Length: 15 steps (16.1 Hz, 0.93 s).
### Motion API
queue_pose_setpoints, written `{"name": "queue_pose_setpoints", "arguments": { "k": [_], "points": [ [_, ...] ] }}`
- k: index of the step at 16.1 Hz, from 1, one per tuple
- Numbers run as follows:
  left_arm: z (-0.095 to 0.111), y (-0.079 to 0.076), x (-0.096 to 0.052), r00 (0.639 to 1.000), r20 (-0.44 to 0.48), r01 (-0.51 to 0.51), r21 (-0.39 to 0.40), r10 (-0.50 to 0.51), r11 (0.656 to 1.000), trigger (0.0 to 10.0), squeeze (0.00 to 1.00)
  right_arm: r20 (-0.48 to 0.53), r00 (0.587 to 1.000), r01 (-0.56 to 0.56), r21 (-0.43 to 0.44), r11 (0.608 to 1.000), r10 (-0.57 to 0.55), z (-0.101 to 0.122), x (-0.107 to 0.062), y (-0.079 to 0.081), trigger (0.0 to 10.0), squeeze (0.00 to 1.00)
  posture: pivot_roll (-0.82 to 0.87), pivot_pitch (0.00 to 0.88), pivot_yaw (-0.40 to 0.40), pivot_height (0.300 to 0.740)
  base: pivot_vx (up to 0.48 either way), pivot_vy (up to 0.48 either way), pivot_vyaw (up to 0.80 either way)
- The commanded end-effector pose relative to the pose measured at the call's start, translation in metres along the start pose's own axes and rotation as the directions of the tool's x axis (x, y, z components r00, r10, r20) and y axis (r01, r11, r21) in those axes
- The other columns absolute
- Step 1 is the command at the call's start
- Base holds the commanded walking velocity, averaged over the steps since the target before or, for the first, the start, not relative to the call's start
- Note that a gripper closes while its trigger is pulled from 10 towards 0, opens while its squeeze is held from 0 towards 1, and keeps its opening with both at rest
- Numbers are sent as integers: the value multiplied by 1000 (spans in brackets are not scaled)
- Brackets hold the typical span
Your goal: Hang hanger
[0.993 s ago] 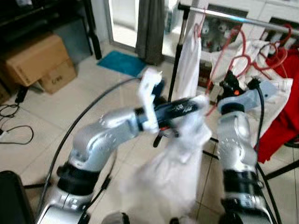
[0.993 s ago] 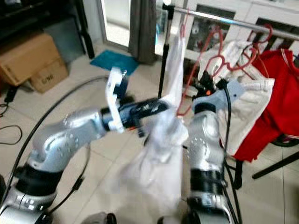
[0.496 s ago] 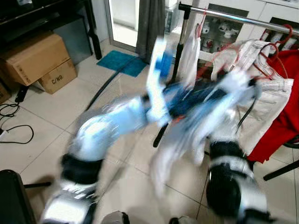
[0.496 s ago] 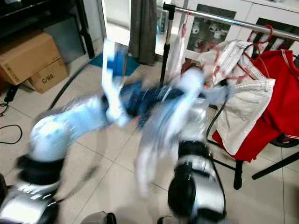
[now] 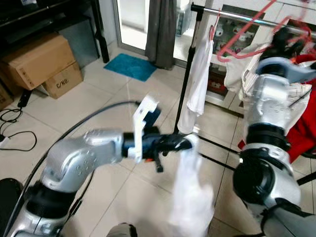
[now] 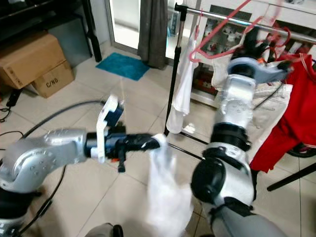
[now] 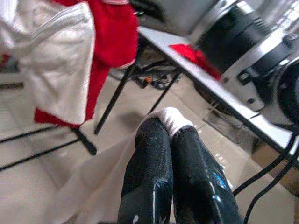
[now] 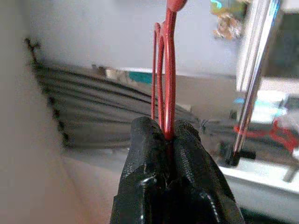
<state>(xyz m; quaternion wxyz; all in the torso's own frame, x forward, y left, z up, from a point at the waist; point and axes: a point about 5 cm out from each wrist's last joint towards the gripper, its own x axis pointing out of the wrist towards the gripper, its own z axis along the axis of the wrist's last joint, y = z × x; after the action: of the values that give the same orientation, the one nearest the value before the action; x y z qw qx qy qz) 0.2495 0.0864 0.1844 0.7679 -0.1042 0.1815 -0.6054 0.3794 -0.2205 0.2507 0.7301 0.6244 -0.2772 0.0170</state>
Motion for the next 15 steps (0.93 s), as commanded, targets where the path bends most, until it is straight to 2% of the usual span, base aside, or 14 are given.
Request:
{"name": "queue_pose_setpoints", "arguments": {
  "k": [1,2,3,4,5,6,7,8,9,10,11,13,14,15],
  "points": [
    [5,2,-9,999,23,-50,29,49,998,0,0,-36,999,1,-123,992,-6,1,-4,-4,0,0,12,48,-32,740,0,0,0],
    [-2,4,-21,995,11,-95,15,95,995,0,0,-72,996,24,-322,946,-50,7,-15,-17,0,0,15,50,-33,740,0,0,0],
    [-8,4,-29,992,-5,-123,10,123,992,0,0,-101,994,0,-451,892,-52,12,-24,-24,0,0,18,50,-36,740,0,0,0],
    [-17,6,-39,982,-21,-189,6,189,982,0,0,-131,987,-1,-583,813,-92,20,-40,-36,0,0,21,53,-40,740,0,0,0],
    [-23,12,-47,956,-17,-292,-8,292,956,0,0,-151,980,-7,-677,736,-129,28,-58,-43,0,0,21,53,-40,740,0,0,0],
    [-25,18,-51,931,-7,-365,-43,365,930,0,0,-164,975,-13,-710,704,-148,30,-66,-46,0,0,21,53,-41,740,0,0,0],
    [-29,28,-56,876,10,-477,-124,482,870,157,0,-206,957,-33,-779,626,-206,32,-88,-50,0,0,18,55,-42,740,0,0,0],
    [-33,32,-58,848,12,-525,-120,530,843,1294,0,-253,929,-64,-830,554,-271,29,-110,-54,0,0,14,55,-47,740,0,0,0],
    [-33,36,-57,818,60,-566,-97,572,819,8706,0,-301,895,-120,-873,473,-329,23,-129,-56,0,0,11,54,-50,740,0,0,0],
    [-31,39,-56,795,95,-593,-83,599,801,8627,0,-315,879,-133,-884,449,-359,20,-140,-57,8275,0,8,52,-50,740,0,0,0],
    [-29,46,-56,728,143,-672,-48,671,739,10000,0,-330,842,-116,-883,455,-427,15,-159,-59,10000,0,2,52,-49,740,0,0,0],
    [-33,55,-55,619,149,-774,-48,771,631,10000,0,-323,809,-103,-901,422,-491,10,-181,-61,10000,0,-9,46,-42,740,0,0,0],
    [-33,58,-53,575,141,-808,-59,806,587,10000,0,-288,787,-85,-926,367,-546,12,-188,-66,10000,0,-11,45,-39,740,0,0,0],
    [-33,60,-52,523,136,-848,-17,841,530,10000,0,-248,784,-57,-942,331,-570,16,-192,-67,10000,0,-11,46,-36,740,0,0,-800]
  ]
}}
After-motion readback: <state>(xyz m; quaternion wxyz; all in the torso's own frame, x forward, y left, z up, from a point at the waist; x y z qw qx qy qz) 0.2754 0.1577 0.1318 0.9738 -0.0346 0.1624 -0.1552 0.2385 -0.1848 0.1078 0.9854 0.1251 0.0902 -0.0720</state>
